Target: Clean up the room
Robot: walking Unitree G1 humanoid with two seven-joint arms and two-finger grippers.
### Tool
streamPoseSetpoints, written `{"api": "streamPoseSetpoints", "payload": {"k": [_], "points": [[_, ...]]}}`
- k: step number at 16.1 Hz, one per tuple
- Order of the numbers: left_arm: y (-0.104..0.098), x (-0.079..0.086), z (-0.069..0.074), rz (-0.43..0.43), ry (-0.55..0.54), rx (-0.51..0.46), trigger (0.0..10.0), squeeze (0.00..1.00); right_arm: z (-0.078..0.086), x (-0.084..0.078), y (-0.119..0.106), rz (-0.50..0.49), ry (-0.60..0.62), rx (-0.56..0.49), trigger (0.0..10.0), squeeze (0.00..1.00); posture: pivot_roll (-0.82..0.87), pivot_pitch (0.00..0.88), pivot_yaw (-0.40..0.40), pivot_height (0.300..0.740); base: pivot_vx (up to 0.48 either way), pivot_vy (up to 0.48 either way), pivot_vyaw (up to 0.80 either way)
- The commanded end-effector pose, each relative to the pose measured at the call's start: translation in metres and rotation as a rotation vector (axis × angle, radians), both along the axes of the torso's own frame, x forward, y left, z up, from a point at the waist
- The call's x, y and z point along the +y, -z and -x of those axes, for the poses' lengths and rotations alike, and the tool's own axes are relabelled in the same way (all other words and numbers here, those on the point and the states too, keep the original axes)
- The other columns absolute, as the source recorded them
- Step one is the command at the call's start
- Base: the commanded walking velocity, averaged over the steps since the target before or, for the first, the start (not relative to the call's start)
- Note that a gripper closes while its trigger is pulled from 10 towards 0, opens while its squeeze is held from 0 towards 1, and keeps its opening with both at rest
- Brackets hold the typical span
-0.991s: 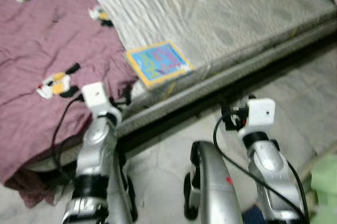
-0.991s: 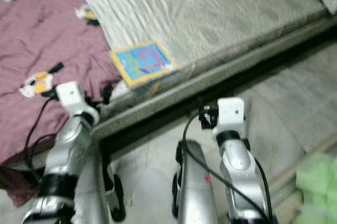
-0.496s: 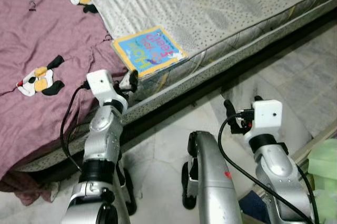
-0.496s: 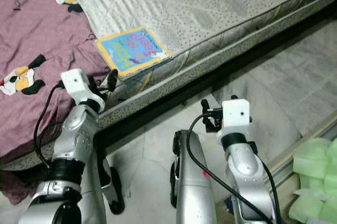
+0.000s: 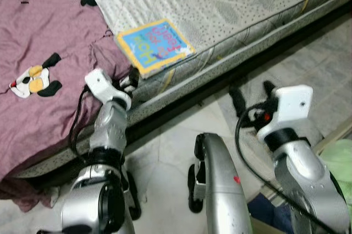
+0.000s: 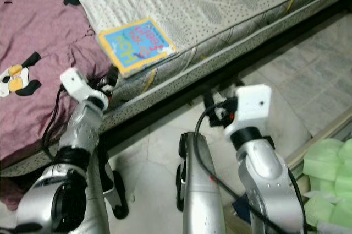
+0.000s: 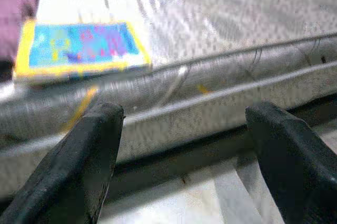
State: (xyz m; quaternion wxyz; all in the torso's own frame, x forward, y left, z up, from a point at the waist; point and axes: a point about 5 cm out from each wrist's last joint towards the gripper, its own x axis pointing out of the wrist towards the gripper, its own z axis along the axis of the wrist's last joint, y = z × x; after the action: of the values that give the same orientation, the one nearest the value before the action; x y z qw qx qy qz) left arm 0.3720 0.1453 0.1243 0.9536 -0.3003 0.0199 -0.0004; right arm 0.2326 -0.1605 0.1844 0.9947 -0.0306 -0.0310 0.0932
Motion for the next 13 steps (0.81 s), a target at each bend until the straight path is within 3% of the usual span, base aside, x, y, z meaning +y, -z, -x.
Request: {"api": "streamPoseSetpoints", "payload": {"k": [1,4,7,13], "points": [[0.003,-0.005,-0.002,0.024,0.019,0.008,10.0,0.00,0.001,-0.006,-0.005,-0.010,0.033,0.017,10.0,0.00,-0.20,0.384,-0.070,0.529,0.000,0.000,0.00],[-0.005,-0.010,-0.005,0.046,0.022,-0.028,10.0,0.00,-0.004,-0.013,-0.009,-0.025,0.064,0.028,10.0,0.00,-0.20,0.383,-0.070,0.529,0.000,0.000,0.00],[-0.008,-0.013,-0.005,0.128,0.038,-0.049,10.0,0.00,-0.005,-0.015,-0.008,-0.015,0.085,0.034,10.0,0.00,-0.20,0.380,-0.068,0.529,0.000,0.000,0.00],[-0.010,-0.038,-0.014,0.184,0.214,0.021,10.0,0.00,0.001,0.003,-0.016,-0.064,-0.045,0.045,10.0,0.00,-0.22,0.381,-0.065,0.529,0.000,0.000,0.00]]}}
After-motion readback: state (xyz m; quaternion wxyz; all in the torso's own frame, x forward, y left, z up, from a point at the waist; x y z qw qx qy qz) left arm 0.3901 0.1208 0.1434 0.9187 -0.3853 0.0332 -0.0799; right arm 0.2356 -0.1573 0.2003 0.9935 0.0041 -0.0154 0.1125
